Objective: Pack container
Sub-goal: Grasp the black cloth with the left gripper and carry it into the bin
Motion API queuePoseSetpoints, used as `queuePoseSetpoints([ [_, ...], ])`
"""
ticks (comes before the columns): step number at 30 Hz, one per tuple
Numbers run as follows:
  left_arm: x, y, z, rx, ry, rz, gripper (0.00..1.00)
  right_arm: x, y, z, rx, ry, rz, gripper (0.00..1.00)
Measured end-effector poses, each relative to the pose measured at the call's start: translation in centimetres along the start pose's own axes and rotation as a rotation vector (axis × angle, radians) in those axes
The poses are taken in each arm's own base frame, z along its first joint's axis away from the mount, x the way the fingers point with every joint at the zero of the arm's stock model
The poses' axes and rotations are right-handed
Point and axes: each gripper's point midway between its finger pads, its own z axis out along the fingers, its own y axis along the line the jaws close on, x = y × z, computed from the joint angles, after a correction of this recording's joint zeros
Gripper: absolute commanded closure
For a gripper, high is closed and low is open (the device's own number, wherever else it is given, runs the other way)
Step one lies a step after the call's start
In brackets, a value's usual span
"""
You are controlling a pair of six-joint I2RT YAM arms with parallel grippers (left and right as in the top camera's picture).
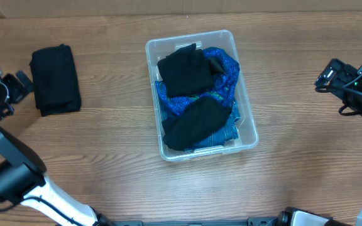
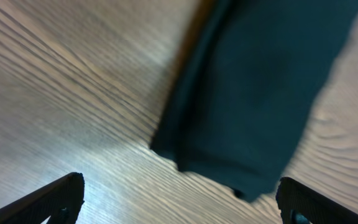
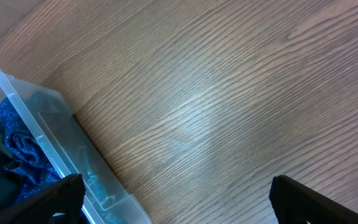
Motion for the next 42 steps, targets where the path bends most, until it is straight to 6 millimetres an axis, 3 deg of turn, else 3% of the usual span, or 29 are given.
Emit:
queuePoseSetpoints([
  [4, 0.6, 1.0, 3.9, 0.049, 0.070, 0.010, 0.00, 0.0, 0.0, 0.0, 0.000, -0.001, 0.001, 0.00],
  [8, 0.2, -0.3, 6.4, 0.167, 0.066, 0.093, 0.00, 0.0, 0.0, 0.0, 0.000, 0.000, -0.003, 0.00],
  [15, -2.4, -2.3, 6.3, 0.280, -0.054, 0.209, 0.00, 0.1, 0.0, 0.0, 0.001, 0.004, -0.022, 0.00],
  [21, -3.4, -3.2, 6.4, 0.321, -0.104, 0.259, 0.00, 0.1, 0.0, 0.0, 0.002, 0.006, -0.025, 0.00],
  [28, -2.5, -4.1, 9.6, 0.364, -0.062, 0.277, 0.00, 0.2, -0.1, 0.5, 0.008, 0.023, -0.024, 0.00],
  [30, -2.5, -4.6, 9.7, 0.390, -0.067, 0.282, 0.00, 0.2, -0.1, 0.5, 0.007, 0.023, -0.024, 0.00],
  [31, -2.6, -5.0, 9.7, 0.412, -0.072, 0.284, 0.05, 0.2, -0.1, 0.5, 0.007, 0.023, -0.025, 0.00],
  [33, -2.6, -5.7, 9.8, 0.461, -0.075, 0.286, 0.25, 0.2, -0.1, 0.5, 0.007, 0.023, -0.024, 0.00],
  [36, -1.9, -6.6, 10.3, 0.513, -0.047, 0.264, 0.67, 0.2, -0.1, 0.5, 0.008, 0.023, -0.025, 0.00],
  [38, -1.5, -7.5, 10.4, 0.561, -0.031, 0.259, 0.85, 0.2, -0.1, 0.5, 0.007, 0.023, -0.025, 0.00],
  [40, -1.2, -8.3, 10.3, 0.599, -0.019, 0.246, 0.96, 0.2, -0.1, 0.5, 0.008, 0.023, -0.024, 0.00],
  [42, -0.8, -9.2, 10.2, 0.632, -0.001, 0.226, 0.96, 0.2, -0.1, 0.5, 0.007, 0.023, -0.025, 0.00],
])
